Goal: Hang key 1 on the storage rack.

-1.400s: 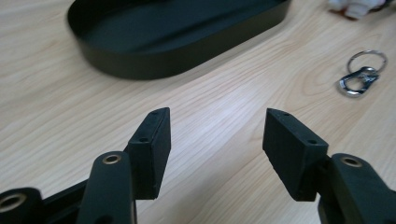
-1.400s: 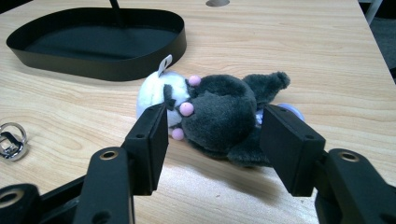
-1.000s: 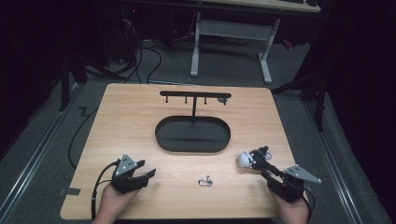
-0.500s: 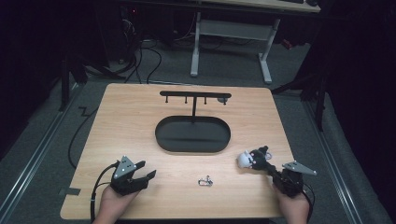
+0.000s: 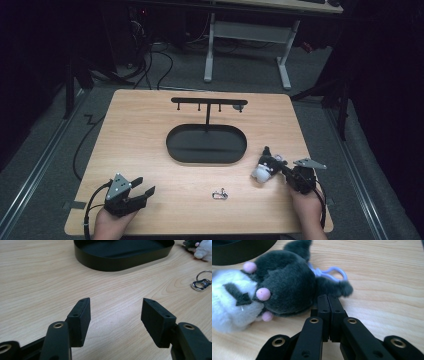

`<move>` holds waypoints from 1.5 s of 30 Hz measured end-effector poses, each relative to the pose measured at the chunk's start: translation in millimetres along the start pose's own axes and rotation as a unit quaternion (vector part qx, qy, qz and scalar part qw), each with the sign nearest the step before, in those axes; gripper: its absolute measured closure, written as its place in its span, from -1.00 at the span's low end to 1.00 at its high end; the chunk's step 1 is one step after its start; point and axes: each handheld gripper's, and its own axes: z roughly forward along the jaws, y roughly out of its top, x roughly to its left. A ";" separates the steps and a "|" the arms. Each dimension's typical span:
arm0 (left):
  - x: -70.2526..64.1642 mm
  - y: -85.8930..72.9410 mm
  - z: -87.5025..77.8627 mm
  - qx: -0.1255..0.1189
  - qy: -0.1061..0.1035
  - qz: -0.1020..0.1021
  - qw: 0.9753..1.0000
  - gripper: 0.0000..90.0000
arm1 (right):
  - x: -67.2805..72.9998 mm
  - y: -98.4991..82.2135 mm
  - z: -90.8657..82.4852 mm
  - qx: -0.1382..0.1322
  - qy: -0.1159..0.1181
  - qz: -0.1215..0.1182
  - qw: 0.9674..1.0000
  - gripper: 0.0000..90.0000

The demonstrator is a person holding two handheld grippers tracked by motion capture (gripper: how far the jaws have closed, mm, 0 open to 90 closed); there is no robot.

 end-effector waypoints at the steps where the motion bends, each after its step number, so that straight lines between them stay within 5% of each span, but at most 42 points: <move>1: 0.2 -0.8 -0.8 -0.001 0.001 -0.002 1.000 -0.08 | 0.8 1.4 1.9 0.000 0.002 -0.004 1.000 1.00; 9: -0.5 -0.9 -1.5 0.001 -0.003 0.000 1.000 -0.08 | 16.9 7.5 9.7 0.000 0.016 -0.030 0.999 1.00; 15: -1.7 1.2 2.5 0.001 -0.008 0.003 1.000 -0.08 | 23.0 11.2 -15.5 -0.046 0.023 -0.021 0.998 1.00; 21: -2.1 0.6 1.8 0.002 -0.007 0.006 1.000 -0.08 | 41.7 16.1 -29.6 -0.071 0.041 -0.037 0.996 0.98; 26: -1.0 -0.6 -1.3 0.003 -0.004 0.004 1.000 -0.08 | 81.2 22.8 -30.8 -0.086 0.079 -0.071 0.991 1.00; 30: -0.7 -1.7 -2.5 0.002 -0.002 0.002 1.000 -0.08 | 99.7 24.0 -19.5 -0.072 0.108 -0.082 0.988 1.00; 33: -0.2 -2.4 -2.9 0.003 -0.001 0.002 1.000 -0.08 | 107.8 23.4 -8.4 -0.056 0.109 -0.095 0.988 1.00; 45: -1.0 -1.7 -0.9 0.004 -0.005 0.005 1.000 -0.08 | 96.4 16.2 3.7 -0.031 0.085 -0.089 0.992 0.99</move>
